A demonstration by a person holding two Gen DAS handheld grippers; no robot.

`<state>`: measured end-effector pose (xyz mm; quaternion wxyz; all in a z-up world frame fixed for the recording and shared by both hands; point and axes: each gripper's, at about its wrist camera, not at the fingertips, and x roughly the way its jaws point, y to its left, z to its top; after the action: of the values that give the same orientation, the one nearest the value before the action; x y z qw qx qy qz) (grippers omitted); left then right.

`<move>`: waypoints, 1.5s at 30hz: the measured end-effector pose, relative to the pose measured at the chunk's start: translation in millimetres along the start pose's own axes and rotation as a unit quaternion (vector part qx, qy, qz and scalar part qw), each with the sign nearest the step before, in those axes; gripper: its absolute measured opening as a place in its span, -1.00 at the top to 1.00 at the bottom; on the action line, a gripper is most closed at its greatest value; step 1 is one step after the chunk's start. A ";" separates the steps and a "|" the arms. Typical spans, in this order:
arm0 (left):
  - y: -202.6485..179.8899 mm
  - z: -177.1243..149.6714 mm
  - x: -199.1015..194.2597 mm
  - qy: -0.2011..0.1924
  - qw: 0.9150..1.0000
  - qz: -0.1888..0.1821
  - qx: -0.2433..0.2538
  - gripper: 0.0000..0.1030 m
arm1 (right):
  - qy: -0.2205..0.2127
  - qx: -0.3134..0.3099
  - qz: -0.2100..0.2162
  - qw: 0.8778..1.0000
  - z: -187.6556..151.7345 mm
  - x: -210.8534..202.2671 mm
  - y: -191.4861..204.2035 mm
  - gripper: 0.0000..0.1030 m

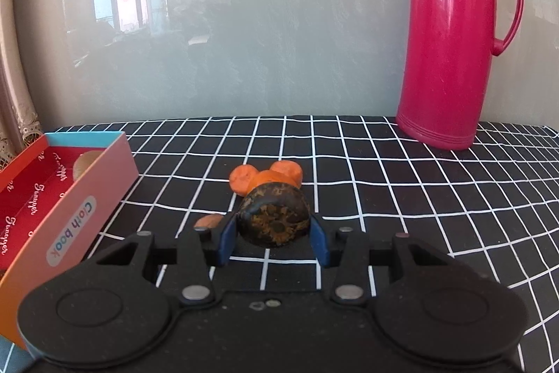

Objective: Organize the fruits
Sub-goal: 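Carry the dark brown fruit with the right tool into the box and release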

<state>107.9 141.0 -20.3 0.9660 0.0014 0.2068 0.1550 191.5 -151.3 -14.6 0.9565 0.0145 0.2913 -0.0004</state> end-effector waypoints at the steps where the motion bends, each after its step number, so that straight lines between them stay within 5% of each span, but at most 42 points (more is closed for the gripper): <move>1: 1.7 -0.1 -0.2 0.000 1.000 0.002 -0.001 -1.00 | -0.001 -0.002 0.002 1.000 0.7 -1.4 2.2 0.18; 23: 78.3 -8.6 -2.6 -0.008 0.998 0.054 -0.038 -1.00 | -0.055 -0.078 0.119 0.988 -3.7 -27.3 129.6 0.18; 30: 102.6 -14.3 3.1 0.004 0.996 0.077 -0.040 -1.00 | -0.036 -0.119 0.143 0.982 -18.1 -24.7 169.8 0.15; 40: 100.5 -12.1 1.3 0.000 0.996 0.069 -0.054 -1.00 | -0.096 -0.115 0.092 0.984 -21.1 -45.1 153.9 -0.71; 43: 85.8 -8.5 -1.5 -0.007 0.997 0.055 -0.049 -1.00 | -0.112 -0.084 0.044 0.989 -14.6 -46.0 129.7 -1.00; 45: 75.2 -6.1 -3.6 -0.010 0.998 0.045 -0.047 -1.00 | -0.106 -0.068 -0.010 0.992 -9.2 -42.7 111.1 -1.00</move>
<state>79.8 211.1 -19.4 0.9590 -0.0331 0.1894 0.2082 151.9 -40.4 4.6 0.9808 -0.0535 0.1875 0.0085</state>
